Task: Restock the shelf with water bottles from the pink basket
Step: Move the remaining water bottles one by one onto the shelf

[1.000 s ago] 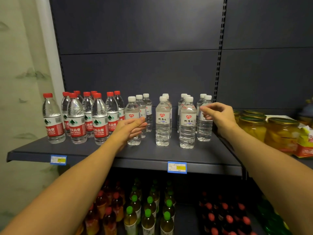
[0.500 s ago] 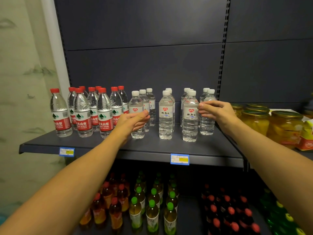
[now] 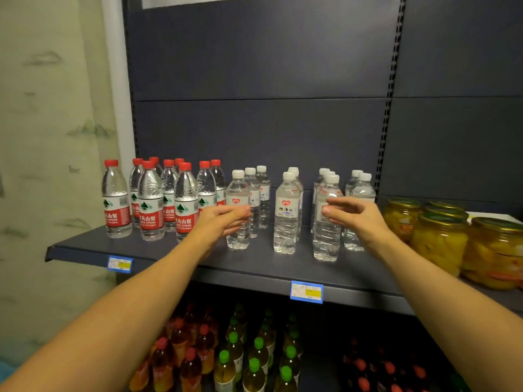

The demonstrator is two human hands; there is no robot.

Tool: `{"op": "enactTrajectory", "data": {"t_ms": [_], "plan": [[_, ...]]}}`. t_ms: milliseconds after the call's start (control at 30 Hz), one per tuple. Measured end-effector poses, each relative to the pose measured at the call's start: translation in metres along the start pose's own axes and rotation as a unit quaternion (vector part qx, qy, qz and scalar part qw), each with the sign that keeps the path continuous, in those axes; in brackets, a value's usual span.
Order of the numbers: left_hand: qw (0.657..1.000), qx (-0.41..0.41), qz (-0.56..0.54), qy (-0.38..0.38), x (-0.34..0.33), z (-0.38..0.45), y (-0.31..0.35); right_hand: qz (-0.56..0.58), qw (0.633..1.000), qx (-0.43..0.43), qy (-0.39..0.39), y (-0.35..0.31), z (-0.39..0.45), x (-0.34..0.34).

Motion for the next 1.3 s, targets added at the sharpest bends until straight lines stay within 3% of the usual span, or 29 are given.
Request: {"op": "enactTrajectory", "data": {"t_ms": [833,1067,1300], "plan": [[0.997,-0.041,-0.022,0.064,0.115,-0.023,-0.004,0.039,0.991,0.003,-0.127,-0.019,0.014,-0.163],[0.994,-0.031,-0.006,0.109,0.151,-0.051,-0.002,0.065,0.982,0.008,-0.180,-0.024,0.011,-0.225],[0.978,-0.028,0.045,0.204,0.228,-0.106,0.003,0.096,0.964,0.009,-0.247,-0.031,0.002,-0.314]]}}
Point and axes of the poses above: each hand's wrist, its own z-axis towards the middle knuckle, its own x-axis out of the back of the hand, y = z × x, the point moved 10 cm from there along z, towards the middle knuckle, and after that the axes turned 1 degree about y, right-handed, at the moved point
